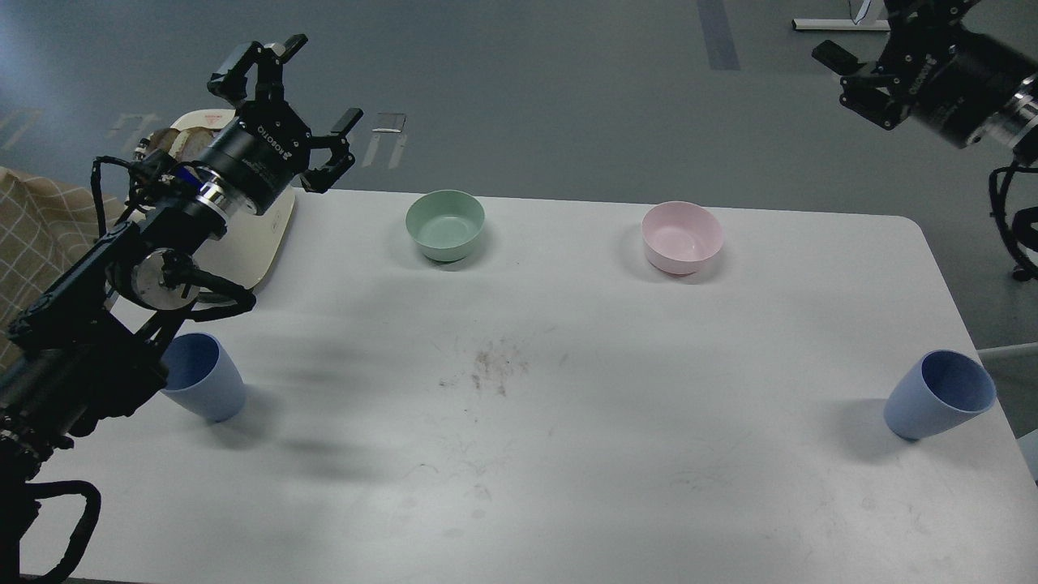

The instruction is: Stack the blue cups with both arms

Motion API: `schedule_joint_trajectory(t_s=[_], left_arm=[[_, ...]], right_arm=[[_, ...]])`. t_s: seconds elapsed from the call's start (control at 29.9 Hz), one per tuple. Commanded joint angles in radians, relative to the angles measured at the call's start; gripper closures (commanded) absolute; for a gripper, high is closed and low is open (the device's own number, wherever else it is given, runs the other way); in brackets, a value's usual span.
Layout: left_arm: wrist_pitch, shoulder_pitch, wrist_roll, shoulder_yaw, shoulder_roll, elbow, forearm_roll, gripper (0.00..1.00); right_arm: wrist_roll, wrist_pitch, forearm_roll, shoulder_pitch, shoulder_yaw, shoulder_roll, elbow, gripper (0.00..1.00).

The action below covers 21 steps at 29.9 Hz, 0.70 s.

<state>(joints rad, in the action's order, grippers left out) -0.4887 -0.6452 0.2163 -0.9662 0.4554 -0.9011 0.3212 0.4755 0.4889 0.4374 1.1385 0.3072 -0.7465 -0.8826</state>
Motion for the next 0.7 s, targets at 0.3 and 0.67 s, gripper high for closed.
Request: schedule_joint_trajectory(t_s=[0.3, 0.67], left_arm=[[0.0, 0.006, 0.0, 0.003, 0.098, -0.133, 0.097, 0.02], [0.0, 0.048, 0.011, 0.011, 0.491, -0.43, 0.476, 0.02]], right_arm=[[0.002, 0.0, 0.027, -0.034, 0.003, -0.068, -0.067, 0.0], [0.002, 0.0, 0.027, -0.043, 0.004, -0.008, -0.019, 0.0]])
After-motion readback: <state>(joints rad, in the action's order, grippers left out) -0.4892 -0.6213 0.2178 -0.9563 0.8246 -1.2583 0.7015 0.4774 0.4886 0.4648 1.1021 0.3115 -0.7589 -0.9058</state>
